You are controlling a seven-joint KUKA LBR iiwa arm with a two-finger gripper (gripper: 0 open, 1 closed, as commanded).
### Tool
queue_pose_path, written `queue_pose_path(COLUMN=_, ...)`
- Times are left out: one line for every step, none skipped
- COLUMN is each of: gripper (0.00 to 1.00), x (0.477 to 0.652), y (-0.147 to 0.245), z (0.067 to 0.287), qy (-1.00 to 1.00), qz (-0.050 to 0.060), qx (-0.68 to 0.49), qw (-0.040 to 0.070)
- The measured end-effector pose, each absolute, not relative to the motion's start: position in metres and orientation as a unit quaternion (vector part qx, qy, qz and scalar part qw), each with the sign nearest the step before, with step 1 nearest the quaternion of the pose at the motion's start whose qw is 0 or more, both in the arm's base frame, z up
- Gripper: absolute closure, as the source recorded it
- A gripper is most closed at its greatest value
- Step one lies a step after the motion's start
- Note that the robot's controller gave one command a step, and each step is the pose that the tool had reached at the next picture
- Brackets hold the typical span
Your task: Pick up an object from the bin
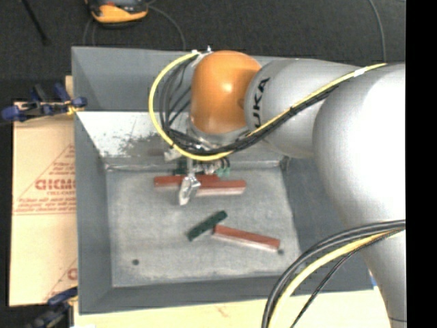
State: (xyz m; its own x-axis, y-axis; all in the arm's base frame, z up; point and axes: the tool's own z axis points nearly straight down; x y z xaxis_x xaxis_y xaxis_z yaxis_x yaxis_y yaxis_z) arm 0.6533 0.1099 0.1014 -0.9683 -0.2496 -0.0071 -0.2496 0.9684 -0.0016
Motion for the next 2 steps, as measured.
queue_pose_path(gripper=0.00, x=0.654, y=0.090, z=0.077, qy=1.000, qz=0.003, qx=-0.025, qw=0.000)
queue_pose_path(gripper=1.00, x=0.659, y=0.055, z=0.081, qy=0.998, qz=0.007, qx=-0.067, qw=0.006)
